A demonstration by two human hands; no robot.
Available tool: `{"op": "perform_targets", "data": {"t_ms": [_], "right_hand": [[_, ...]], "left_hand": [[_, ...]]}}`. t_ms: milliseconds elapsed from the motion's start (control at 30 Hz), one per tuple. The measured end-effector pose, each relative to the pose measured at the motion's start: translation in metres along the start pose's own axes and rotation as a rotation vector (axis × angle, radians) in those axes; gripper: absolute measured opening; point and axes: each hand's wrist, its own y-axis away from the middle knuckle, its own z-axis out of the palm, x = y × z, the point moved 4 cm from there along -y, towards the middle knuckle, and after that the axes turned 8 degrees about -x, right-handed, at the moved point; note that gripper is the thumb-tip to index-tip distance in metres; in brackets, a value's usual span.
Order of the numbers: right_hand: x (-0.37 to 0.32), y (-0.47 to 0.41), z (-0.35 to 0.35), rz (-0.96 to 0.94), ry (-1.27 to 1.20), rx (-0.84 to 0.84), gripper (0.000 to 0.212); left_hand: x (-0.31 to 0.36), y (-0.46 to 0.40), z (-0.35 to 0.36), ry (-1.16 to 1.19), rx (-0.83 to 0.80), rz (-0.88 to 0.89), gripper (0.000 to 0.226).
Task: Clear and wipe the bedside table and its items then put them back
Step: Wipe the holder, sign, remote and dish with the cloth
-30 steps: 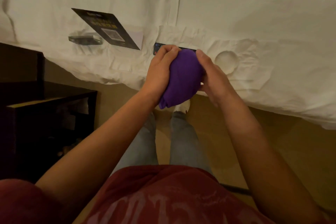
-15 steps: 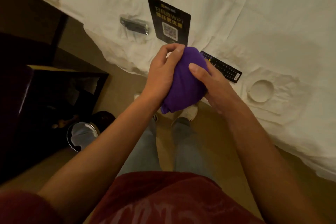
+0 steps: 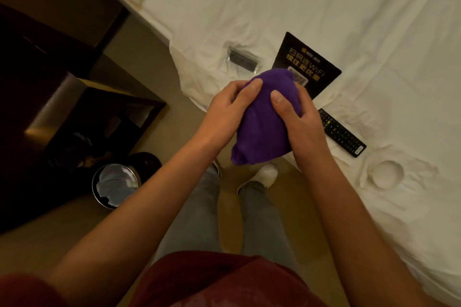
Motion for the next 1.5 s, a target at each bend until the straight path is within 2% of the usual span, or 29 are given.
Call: {"op": "perform_targets", "data": {"t_ms": [133,367,467,600,733,900,1033,1167,1367,1500], "right_hand": [[-0.008,-0.013,0.025,-0.032,0.067,0.004,0.062],[-0.013,-0.028,0.064,-0.025,0.156,-0.014,0.056],[-0.011,-0.034,0.082,-0.001,0.178,-0.027,0.058],[-0.009,-0.045,0.11,0.024,0.239,-0.076,0.056],[-0.01,-0.057,0.143,0.053,0.297,-0.145,0.059],[-0.016,-0.071,0.198,0.062,0.271,-0.235,0.039],[-0.016,-0.085,0.254,0.084,0.253,-0.354,0.052],[-0.019,-0.104,0.308,0.024,0.317,-0.44,0.057],[-0.018,-0.137,0.38,-0.016,0.376,-0.61,0.05],[-0.019,-0.157,0.428,-0.058,0.45,-0.688,0.048]], "left_hand": [[0.0,0.003,-0.025,0.007,-0.037,-0.018,0.034],[-0.002,0.008,-0.067,0.037,0.011,-0.007,0.029],[-0.006,0.009,-0.085,0.099,0.048,0.0,0.018],[-0.01,0.011,-0.114,0.193,0.161,0.041,0.022],[-0.01,0.014,-0.15,0.247,0.288,0.095,0.015],[-0.012,0.017,-0.204,0.307,0.413,0.114,0.017],[-0.013,0.023,-0.26,0.323,0.504,0.127,0.021],[-0.017,0.028,-0.309,0.309,0.55,0.11,0.025],[-0.032,0.04,-0.37,0.372,0.654,0.067,0.037],[-0.045,0.053,-0.403,0.437,0.78,0.006,0.045]]}}
